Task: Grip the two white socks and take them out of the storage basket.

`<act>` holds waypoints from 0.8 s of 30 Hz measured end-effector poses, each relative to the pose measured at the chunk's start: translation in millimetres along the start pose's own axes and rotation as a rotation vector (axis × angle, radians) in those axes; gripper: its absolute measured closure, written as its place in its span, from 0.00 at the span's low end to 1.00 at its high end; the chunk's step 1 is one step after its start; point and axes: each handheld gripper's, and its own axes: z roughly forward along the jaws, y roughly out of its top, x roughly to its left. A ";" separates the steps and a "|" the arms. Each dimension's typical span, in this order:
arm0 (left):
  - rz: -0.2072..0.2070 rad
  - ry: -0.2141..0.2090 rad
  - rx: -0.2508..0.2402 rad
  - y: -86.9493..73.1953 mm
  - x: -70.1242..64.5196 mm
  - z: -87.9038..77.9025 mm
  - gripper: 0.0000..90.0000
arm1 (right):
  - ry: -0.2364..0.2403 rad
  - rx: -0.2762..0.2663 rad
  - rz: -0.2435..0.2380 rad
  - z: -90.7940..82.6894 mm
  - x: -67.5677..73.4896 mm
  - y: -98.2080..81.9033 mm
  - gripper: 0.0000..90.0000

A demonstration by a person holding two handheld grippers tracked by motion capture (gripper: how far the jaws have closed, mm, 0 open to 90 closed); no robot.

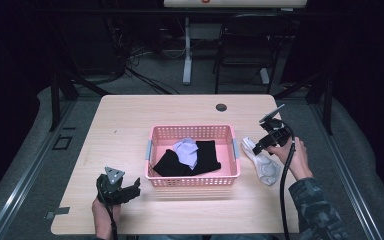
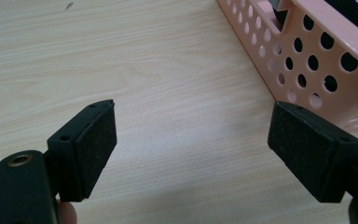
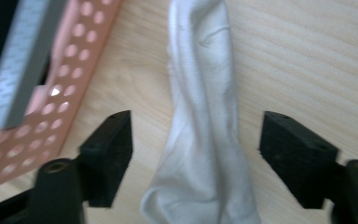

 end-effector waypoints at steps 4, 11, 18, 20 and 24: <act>0.000 0.000 0.000 0.0 0.0 0.0 0.17 | 0.037 -0.035 -0.043 -16.5 8.4 -9.3 0.15; -0.001 -0.002 -0.005 0.1 -0.3 -0.4 0.17 | 0.069 -0.087 -0.080 -32.5 21.0 -27.3 0.01; 0.000 0.000 -0.003 0.1 -0.5 -0.2 0.17 | 0.072 -0.142 -0.124 -42.3 26.9 -51.0 0.00; 0.000 0.000 -0.003 0.1 -0.6 -0.1 0.17 | 0.060 -0.147 -0.134 -42.4 27.0 -62.2 0.00; 0.000 0.001 -0.003 0.2 -0.9 -0.1 0.17 | 0.056 -0.163 -0.134 -41.6 28.2 -73.9 0.00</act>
